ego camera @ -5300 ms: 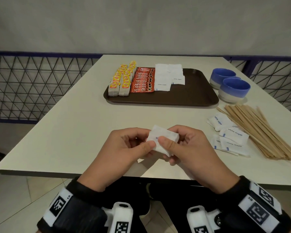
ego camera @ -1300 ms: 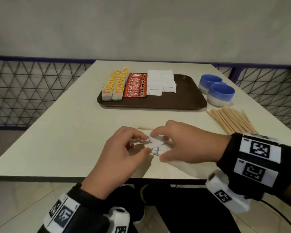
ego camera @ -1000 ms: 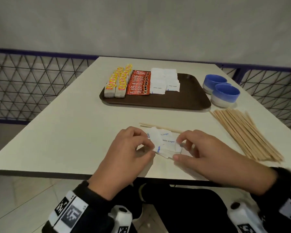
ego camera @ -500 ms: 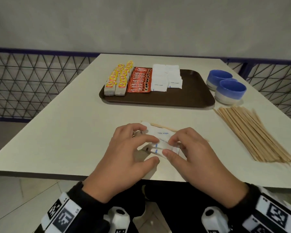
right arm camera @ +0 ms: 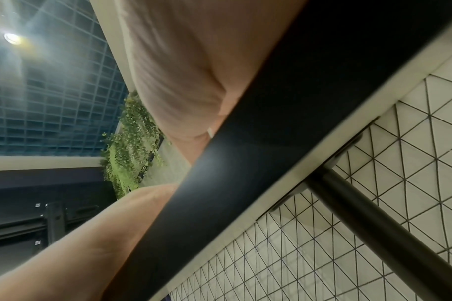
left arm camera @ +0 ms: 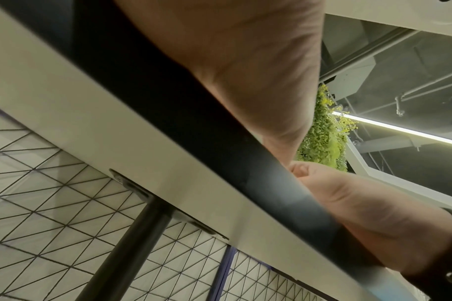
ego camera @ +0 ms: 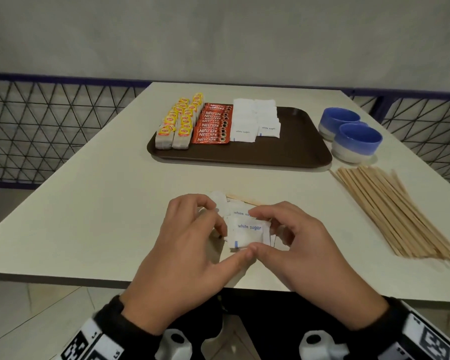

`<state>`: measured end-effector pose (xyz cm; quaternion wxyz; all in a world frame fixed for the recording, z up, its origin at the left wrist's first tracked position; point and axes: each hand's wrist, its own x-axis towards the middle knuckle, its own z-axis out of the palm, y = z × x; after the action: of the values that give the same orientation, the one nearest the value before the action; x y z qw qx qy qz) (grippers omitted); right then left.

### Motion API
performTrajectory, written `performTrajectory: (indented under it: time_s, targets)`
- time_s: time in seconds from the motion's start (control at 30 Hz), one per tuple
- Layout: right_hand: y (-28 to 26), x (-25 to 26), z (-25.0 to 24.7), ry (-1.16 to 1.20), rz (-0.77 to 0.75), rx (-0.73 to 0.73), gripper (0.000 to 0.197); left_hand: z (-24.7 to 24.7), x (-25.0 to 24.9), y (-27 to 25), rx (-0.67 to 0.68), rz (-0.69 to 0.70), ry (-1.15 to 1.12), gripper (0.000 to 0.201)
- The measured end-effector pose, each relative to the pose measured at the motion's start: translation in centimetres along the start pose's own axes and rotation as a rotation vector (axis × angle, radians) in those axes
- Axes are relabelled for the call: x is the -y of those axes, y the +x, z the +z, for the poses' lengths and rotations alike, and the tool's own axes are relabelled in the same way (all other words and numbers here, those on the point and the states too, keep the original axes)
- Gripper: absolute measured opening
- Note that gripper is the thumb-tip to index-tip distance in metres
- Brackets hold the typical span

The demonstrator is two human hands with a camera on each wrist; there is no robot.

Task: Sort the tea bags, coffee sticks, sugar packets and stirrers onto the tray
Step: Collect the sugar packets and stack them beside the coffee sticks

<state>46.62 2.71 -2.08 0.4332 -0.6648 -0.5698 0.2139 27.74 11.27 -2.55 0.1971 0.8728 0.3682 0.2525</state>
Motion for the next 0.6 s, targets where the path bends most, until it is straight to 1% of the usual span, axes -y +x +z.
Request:
performTrajectory:
  time_s: [0.07,0.13,0.3,0.37,0.43,0.53,0.6]
  targets:
    - [-0.04,0.09,-0.12,0.022,-0.016,0.018,0.039,0.03,0.18,0.21,0.018,0.012,0.017,0.051]
    - [-0.13,0.08,-0.20,0.048,-0.021,0.031,0.037,0.05,0.47,0.37,0.021,0.019,-0.021,0.049]
    - [-0.28,-0.01,-0.23,0.063,-0.033,0.049,0.035,-0.04,0.95,0.43,-0.007,0.019,-0.153,0.029]
    - [-0.38,0.01,-0.25,0.083,-0.040,0.027,0.029,-0.09,1.01,0.34,-0.018,0.013,-0.192,0.028]
    - [-0.38,-0.05,-0.18,0.128,-0.037,-0.034,0.027,-0.15,0.95,0.26,-0.026,0.029,-0.207,0.025]
    - [-0.05,-0.33,-0.32,0.171,0.040,-0.157,0.033,-0.28,0.81,0.18,-0.027,0.027,-0.247,0.021]
    - [0.14,-0.54,-0.48,0.148,0.091,-0.130,0.044,-0.29,0.90,0.18,-0.026,0.031,-0.251,0.021]
